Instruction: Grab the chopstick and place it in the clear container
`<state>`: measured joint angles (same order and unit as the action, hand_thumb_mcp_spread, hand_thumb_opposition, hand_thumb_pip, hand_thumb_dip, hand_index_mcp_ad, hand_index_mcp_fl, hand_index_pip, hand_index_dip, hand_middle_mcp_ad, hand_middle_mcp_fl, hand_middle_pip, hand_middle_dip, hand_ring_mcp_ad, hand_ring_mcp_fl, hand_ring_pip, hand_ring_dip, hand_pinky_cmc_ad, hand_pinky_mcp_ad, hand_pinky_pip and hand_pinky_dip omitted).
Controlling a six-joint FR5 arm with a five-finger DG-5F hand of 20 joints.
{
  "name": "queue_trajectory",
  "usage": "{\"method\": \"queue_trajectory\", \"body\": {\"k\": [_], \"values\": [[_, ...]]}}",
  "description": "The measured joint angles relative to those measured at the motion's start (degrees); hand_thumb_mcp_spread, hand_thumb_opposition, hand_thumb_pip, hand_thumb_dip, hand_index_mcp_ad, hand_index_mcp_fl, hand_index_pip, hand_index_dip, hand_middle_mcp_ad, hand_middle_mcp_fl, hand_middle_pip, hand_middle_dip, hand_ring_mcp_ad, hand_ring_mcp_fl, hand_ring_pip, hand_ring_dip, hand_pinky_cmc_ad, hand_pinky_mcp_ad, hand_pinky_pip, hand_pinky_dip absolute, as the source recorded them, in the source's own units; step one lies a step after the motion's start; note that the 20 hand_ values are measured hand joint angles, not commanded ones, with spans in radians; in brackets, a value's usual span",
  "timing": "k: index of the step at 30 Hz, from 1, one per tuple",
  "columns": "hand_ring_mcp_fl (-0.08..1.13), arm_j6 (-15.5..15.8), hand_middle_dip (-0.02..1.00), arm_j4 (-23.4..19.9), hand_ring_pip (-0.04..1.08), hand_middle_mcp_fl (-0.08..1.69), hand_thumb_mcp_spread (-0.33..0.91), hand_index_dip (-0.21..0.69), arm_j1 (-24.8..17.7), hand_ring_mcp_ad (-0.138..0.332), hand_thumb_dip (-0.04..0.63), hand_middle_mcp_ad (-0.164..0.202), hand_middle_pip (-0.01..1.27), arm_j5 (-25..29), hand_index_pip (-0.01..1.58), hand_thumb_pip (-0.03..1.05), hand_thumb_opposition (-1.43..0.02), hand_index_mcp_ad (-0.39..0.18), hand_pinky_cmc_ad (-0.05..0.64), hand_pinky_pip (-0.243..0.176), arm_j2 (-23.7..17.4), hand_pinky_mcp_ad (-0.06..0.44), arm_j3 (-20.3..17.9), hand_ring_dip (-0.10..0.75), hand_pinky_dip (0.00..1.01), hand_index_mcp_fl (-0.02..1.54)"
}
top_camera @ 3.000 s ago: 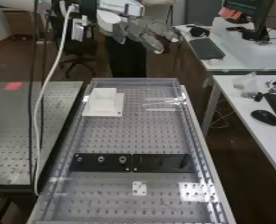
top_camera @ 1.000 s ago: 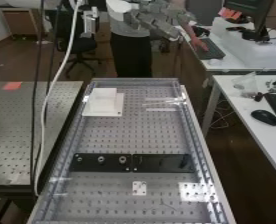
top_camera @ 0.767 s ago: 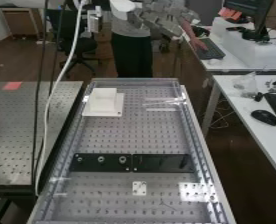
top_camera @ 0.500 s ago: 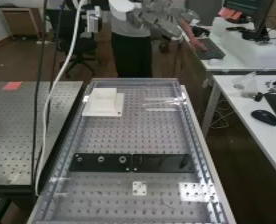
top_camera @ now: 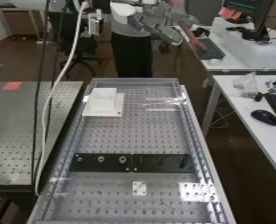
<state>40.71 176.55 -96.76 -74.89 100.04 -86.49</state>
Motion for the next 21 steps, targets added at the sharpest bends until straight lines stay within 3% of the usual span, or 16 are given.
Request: {"method": "queue_trajectory", "body": {"k": [21], "values": [[0.03,-0.09,0.25,-0.13,0.10,0.18,0.23,0.265,0.09,0.136,0.054,0.010,0.12,-0.30,0.05,0.38,-0.70,-0.161,0.531,-0.059,-0.06,0.387,0.02,0.127,0.18,0.33]]}}
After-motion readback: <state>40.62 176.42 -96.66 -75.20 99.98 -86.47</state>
